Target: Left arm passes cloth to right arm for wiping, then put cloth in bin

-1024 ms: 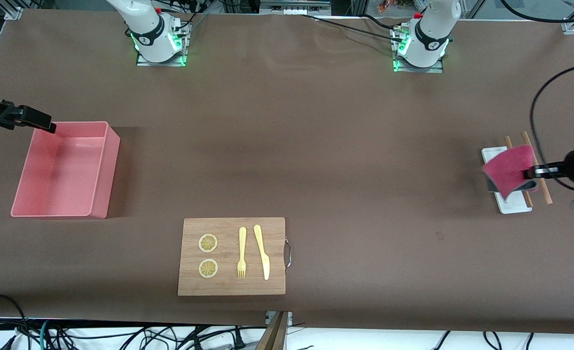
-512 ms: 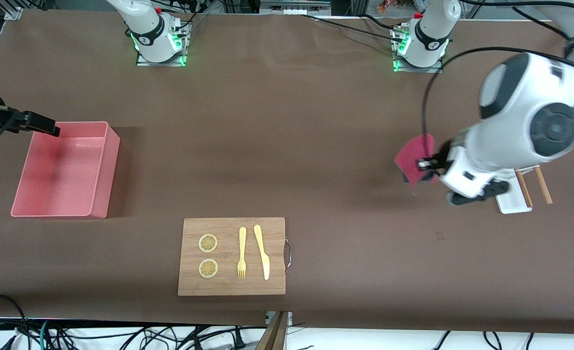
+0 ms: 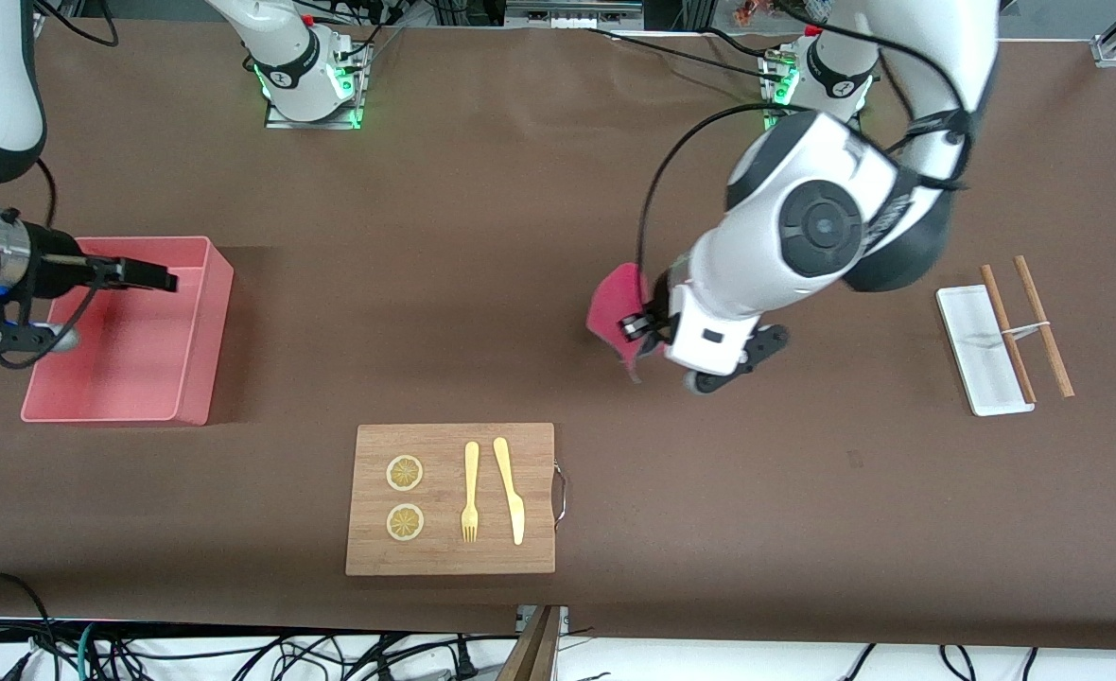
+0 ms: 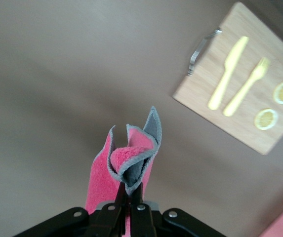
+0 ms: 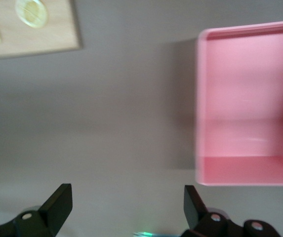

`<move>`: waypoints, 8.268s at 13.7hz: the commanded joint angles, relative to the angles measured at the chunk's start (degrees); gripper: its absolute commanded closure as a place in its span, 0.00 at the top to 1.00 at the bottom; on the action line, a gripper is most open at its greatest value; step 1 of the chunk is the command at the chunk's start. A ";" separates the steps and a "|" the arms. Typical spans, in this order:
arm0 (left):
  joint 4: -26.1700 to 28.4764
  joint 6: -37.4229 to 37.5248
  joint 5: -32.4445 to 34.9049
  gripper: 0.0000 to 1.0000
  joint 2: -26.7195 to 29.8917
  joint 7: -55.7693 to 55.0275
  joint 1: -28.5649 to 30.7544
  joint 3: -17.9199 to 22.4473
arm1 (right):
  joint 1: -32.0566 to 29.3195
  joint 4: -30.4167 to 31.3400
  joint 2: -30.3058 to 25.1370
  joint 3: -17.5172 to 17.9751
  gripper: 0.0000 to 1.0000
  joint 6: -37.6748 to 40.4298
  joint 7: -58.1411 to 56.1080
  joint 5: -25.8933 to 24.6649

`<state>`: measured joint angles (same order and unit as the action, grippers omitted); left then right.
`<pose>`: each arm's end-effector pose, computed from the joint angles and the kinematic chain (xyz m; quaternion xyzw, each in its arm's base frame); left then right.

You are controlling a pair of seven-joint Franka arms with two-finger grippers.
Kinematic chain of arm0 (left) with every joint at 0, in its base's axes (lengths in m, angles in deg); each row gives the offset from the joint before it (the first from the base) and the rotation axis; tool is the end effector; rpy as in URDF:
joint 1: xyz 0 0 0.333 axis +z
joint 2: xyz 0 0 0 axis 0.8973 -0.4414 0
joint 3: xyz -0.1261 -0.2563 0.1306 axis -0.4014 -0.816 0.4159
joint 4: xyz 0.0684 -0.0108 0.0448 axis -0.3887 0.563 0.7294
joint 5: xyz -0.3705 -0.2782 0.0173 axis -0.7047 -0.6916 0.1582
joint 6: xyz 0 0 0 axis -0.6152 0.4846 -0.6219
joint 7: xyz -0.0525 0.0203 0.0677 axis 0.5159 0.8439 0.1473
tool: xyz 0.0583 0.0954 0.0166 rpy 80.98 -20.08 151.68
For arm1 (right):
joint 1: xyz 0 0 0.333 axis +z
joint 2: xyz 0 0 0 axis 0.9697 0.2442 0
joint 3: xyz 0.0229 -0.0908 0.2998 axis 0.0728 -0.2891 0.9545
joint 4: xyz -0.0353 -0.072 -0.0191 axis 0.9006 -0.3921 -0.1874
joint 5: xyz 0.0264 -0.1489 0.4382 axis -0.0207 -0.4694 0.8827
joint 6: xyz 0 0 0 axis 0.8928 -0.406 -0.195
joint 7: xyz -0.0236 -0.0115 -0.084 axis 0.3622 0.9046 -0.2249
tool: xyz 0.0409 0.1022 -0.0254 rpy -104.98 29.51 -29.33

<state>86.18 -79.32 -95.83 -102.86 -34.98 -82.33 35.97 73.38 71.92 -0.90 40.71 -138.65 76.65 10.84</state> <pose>0.6870 -0.4295 0.4485 0.9391 0.2978 -0.1086 0.1330 0.6924 0.0089 0.4791 -0.9878 0.0600 0.1162 0.0850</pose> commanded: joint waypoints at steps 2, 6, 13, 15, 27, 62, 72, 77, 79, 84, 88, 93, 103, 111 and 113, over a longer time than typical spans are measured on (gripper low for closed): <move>-3.75 -7.23 -1.72 0.00 -4.13 -9.50 -6.34 0.92 | 4.13 -0.35 2.71 0.01 1.00 -4.52 11.55 6.51; -3.84 -15.05 -1.63 0.00 -5.19 -19.52 -11.97 1.10 | 12.13 -0.09 5.17 0.01 1.00 -8.13 27.45 6.69; -3.92 -21.31 -1.63 0.00 -6.95 -24.55 -14.70 1.19 | 16.19 0.18 8.43 0.01 1.00 -12.18 32.14 8.89; -3.92 -21.31 -1.63 0.00 -6.86 -24.55 -14.70 1.19 | 16.98 0.18 9.13 0.01 1.00 -12.27 32.14 8.98; -4.28 -21.31 -1.81 0.00 -6.60 -25.61 -14.62 0.84 | 17.87 8.87 9.31 -0.78 1.00 -17.10 37.67 22.75; -6.39 -25.79 -9.72 0.09 -6.16 -28.33 -13.13 0.92 | 18.57 25.49 2.46 -1.22 0.00 -26.07 47.17 48.44; -5.68 -24.39 -9.55 1.00 -3.97 -27.72 -9.36 1.19 | 19.71 25.14 2.54 -1.22 0.00 -26.33 46.73 48.00; -5.59 -7.29 -9.11 1.00 -0.10 -15.45 -1.54 1.71 | 25.05 23.12 5.70 -1.22 0.00 -27.65 46.55 40.04; -5.59 0.88 -5.61 1.00 1.65 -6.84 2.68 1.54 | 27.95 21.54 8.24 -1.31 0.00 -27.65 44.80 30.21; -4.89 19.70 2.39 1.00 7.89 14.25 9.45 1.45 | 27.98 21.27 11.95 -2.27 0.00 -27.48 36.55 21.65; 8.60 22.29 4.08 1.00 20.09 37.18 20.86 1.54 | 23.06 21.10 11.86 -5.35 0.00 -24.68 25.13 13.66; 22.69 16.05 11.10 1.00 28.38 46.80 24.23 1.45 | 15.24 16.45 11.51 -6.06 0.00 -15.29 15.10 2.41; 39.04 -0.73 13.13 1.00 36.99 65.79 23.37 10.31 | 9.42 7.31 11.42 -7.29 0.00 -7.18 -1.00 -15.36; 36.86 -0.66 12.69 1.00 37.00 65.80 20.45 14.54 | 25.32 7.56 18.35 -6.94 0.00 -13.57 22.71 -8.70; 35.01 0.83 13.04 1.00 36.21 65.44 20.45 14.54 | 29.62 7.56 20.46 -6.94 0.00 -17.35 30.34 -6.94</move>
<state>122.41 -79.70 -83.41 -66.89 29.82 -61.30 49.71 99.88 79.95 17.83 34.40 -153.56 101.12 2.05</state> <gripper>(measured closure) 0.000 0.982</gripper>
